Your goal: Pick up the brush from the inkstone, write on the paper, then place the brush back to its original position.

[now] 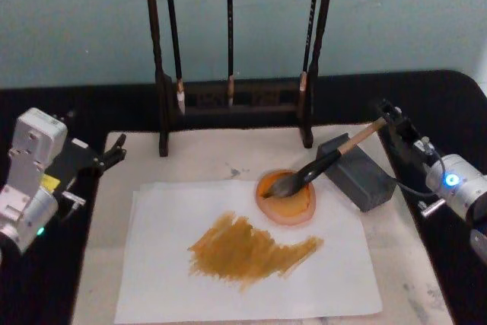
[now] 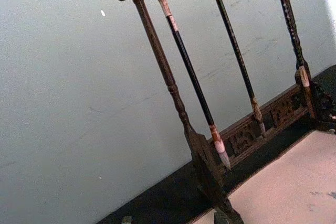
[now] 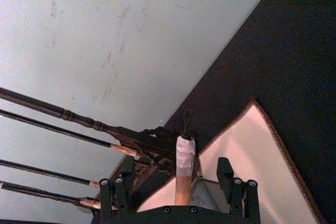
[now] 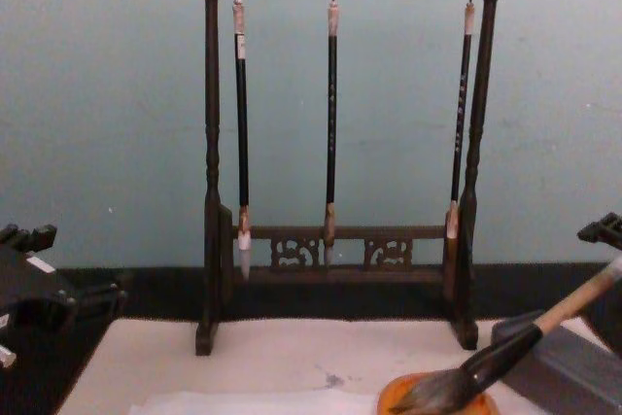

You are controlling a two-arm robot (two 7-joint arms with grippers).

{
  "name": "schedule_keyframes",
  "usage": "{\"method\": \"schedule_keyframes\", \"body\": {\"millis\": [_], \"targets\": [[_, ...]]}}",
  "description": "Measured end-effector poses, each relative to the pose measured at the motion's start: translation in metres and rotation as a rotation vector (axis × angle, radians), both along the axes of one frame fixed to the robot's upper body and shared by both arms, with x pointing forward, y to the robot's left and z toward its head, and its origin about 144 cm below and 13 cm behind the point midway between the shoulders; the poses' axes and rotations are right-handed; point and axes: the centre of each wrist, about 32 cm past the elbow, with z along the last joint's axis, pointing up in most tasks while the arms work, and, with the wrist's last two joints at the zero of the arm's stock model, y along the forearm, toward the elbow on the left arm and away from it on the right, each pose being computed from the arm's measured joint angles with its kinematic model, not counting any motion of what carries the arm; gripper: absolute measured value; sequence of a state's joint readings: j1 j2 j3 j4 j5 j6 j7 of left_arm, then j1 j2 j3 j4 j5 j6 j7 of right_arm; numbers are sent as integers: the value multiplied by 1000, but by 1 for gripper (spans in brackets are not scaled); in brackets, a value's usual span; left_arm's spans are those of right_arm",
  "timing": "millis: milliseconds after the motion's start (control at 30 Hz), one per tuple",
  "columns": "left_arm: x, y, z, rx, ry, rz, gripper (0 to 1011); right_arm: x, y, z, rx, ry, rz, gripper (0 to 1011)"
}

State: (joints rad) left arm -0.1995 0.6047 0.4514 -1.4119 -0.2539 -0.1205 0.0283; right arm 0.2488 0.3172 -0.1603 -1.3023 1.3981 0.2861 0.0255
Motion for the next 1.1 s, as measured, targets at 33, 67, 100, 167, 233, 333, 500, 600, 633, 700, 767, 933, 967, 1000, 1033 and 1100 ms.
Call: {"method": "schedule_keyframes", "body": {"millis": [33,67,100,167,233,333,500,600,633,700,767,933,967,1000,1033,1100], "targets": [[0,0,0,0,0,0,1009,-1,-1,1,-5,2,-1,1000],[0,0,0,0,0,0,1010,-6,-2,5,-21,4,-4,1000],[0,0,0,0,0,0,1009,-8,-3,7,-31,6,-6,1000],[0,0,0,0,0,0,1010,-16,-6,15,-79,5,-17,1000],[0,0,0,0,0,0,1010,-26,-9,22,-156,-11,-33,1000],[0,0,0,0,0,0,1010,-39,-10,33,-275,-73,-59,1000],[0,0,0,0,0,0,1010,-57,-5,46,-515,-244,-103,1000],[0,0,0,0,0,0,1010,-66,3,51,-684,-368,-118,1000],[0,0,0,0,0,0,1010,-68,6,51,-719,-398,-116,1000],[0,0,0,0,0,0,1010,-73,12,50,-818,-478,-107,1000],[0,0,0,0,0,0,1010,-77,18,46,-896,-537,-88,1000],[0,0,0,0,0,0,1010,-86,30,27,-1067,-622,-66,1000],[0,0,0,0,0,0,1010,-90,33,18,-1100,-621,-63,1000],[0,0,0,0,0,0,1010,-90,33,18,-1100,-621,-63,1000],[0,0,0,0,0,0,1010,-94,36,11,-1119,-616,-58,1000],[0,0,0,0,0,0,1010,-99,40,1,-1126,-600,-45,1000]]}}
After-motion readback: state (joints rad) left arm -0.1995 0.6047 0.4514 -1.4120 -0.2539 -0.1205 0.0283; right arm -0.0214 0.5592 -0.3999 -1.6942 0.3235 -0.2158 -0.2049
